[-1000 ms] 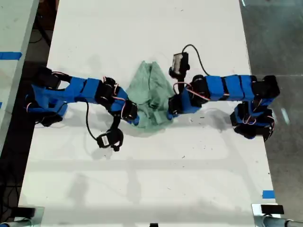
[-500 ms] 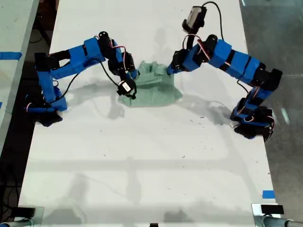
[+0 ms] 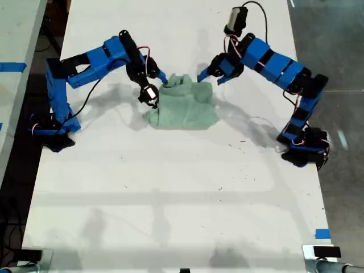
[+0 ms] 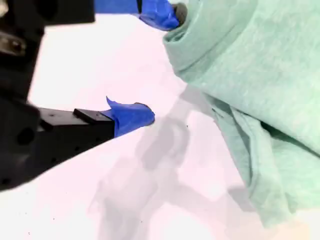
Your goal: Fold t shirt
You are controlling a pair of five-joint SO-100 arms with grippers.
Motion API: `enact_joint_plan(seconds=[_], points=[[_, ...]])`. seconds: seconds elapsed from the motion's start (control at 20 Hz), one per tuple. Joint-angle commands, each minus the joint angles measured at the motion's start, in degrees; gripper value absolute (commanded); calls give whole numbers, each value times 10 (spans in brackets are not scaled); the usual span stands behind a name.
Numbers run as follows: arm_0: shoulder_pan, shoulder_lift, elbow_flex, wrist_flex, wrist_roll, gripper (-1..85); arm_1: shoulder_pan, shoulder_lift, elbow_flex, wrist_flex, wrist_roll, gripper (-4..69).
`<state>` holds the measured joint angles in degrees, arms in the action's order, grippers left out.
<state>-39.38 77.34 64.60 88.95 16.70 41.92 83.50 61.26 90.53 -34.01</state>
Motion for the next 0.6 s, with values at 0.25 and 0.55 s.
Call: enact_joint_plan(seconds=[0.25,0.55], points=[[89,434,82,26,-51,-1,-70,415,123,96,26,4],[335,728,432,-36,-185,-1,-355,729,467,37,206,4]])
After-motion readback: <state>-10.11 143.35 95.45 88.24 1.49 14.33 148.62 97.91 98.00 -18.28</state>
